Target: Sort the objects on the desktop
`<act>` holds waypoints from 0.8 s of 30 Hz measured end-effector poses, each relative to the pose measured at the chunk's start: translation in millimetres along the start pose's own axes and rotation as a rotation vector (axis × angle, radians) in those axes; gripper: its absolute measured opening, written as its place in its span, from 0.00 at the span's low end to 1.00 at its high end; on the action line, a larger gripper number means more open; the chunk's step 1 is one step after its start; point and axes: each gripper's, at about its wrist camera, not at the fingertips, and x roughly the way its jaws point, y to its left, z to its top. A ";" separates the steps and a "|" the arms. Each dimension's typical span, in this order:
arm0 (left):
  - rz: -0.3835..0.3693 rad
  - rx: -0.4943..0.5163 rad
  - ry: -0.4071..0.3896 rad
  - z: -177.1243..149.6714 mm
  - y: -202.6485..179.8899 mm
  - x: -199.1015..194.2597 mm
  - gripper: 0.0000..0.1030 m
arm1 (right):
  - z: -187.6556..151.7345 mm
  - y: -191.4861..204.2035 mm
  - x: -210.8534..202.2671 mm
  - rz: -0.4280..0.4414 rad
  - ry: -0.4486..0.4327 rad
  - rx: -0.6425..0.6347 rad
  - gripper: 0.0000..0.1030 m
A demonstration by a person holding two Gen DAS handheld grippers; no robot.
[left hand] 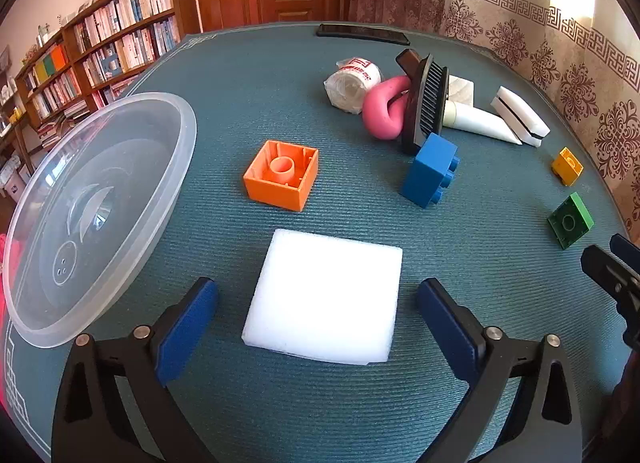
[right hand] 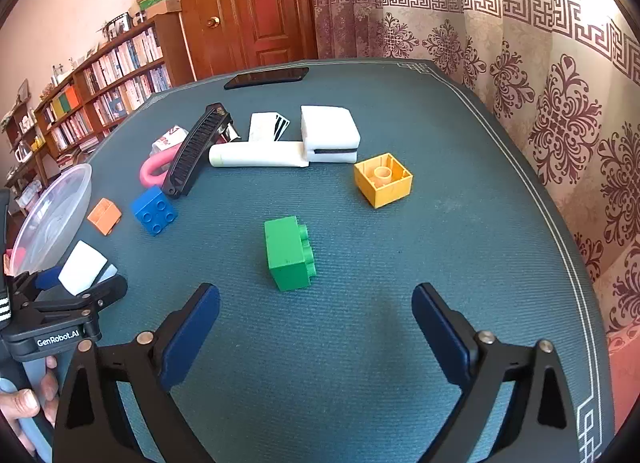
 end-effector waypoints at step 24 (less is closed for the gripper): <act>-0.111 -0.074 -0.251 -13.0 11.1 -49.9 0.54 | 8.3 4.2 -2.2 0.074 -0.040 0.010 0.26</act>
